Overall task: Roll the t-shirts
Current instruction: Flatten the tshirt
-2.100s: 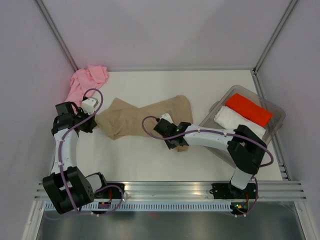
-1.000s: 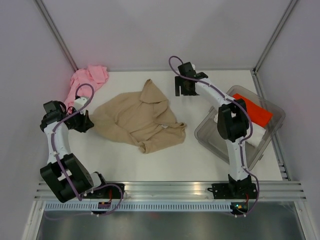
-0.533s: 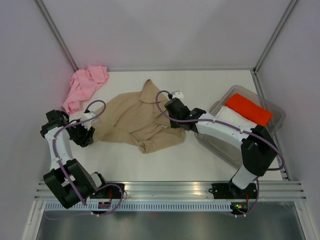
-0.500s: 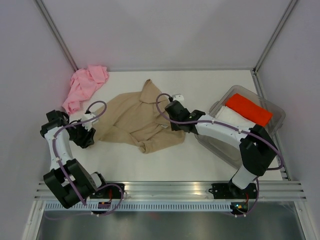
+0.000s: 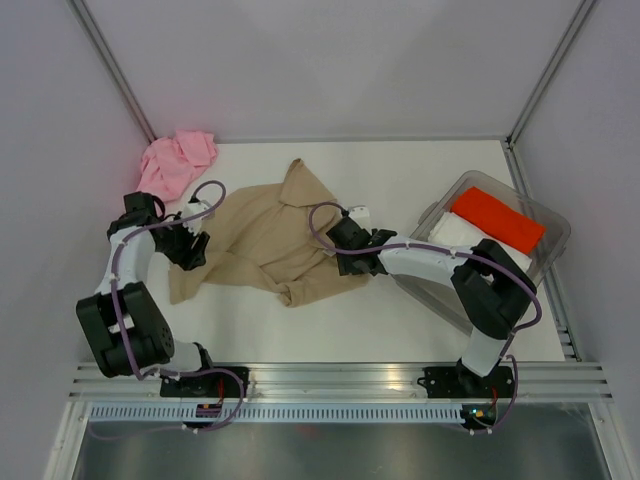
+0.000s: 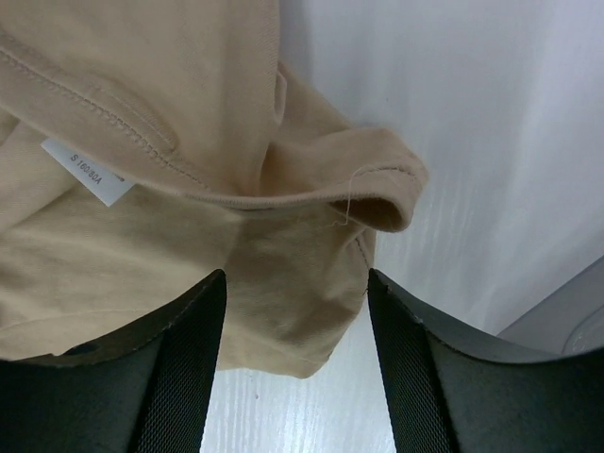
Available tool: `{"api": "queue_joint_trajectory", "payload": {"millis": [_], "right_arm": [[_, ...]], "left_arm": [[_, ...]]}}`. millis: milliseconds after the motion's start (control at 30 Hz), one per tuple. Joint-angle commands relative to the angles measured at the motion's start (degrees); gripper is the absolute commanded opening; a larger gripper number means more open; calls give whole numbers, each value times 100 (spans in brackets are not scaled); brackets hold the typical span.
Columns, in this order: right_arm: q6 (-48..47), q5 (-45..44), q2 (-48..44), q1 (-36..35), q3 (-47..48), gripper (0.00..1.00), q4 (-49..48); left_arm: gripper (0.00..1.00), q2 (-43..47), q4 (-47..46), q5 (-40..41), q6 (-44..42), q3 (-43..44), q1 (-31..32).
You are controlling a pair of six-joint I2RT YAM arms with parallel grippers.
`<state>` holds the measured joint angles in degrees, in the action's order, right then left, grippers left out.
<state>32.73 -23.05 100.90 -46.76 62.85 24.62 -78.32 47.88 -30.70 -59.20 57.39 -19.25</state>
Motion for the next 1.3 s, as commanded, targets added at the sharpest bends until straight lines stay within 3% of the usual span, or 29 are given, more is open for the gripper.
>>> {"api": "queue_joint_trajectory", "payload": {"millis": [0, 100, 300, 533, 633, 800, 900, 933, 967, 1133, 1267], "right_arm": [[304, -227, -44, 9, 26, 68, -185], [523, -122, -71, 88, -167, 68, -501], [761, 326, 184, 317, -308, 67, -678], [946, 485, 211, 387, -467, 63, -617], [981, 546, 263, 396, -510, 58, -652], [1007, 705, 386, 396, -475, 39, -713], [1007, 731, 386, 405, -449, 21, -748], [972, 758, 378, 405, -432, 7, -757], [946, 775, 351, 405, -371, 0, -731], [665, 688, 150, 335, -10, 0, -459], [454, 653, -341, 186, 437, 0, -161]], "left_arm": [[63, -612, -639, 897, 1041, 359, -18], [58, -1026, -736, 943, 1516, 537, -35], [59, -1185, -1280, 1118, 2166, 344, -105], [60, -1633, -1141, 821, 1992, 625, -773], [60, -1704, -948, 654, 1667, 520, -853], [59, -1634, -596, 284, 1288, 265, -862], [52, -1572, -464, 134, 1139, 177, -862], [42, -1589, -446, 160, 1113, 150, -870], [37, -1659, -429, 187, 1078, 150, -870], [3, -1844, -235, 258, 1007, 220, -958], [2, -1704, -174, 82, 954, 229, -1090]]}}
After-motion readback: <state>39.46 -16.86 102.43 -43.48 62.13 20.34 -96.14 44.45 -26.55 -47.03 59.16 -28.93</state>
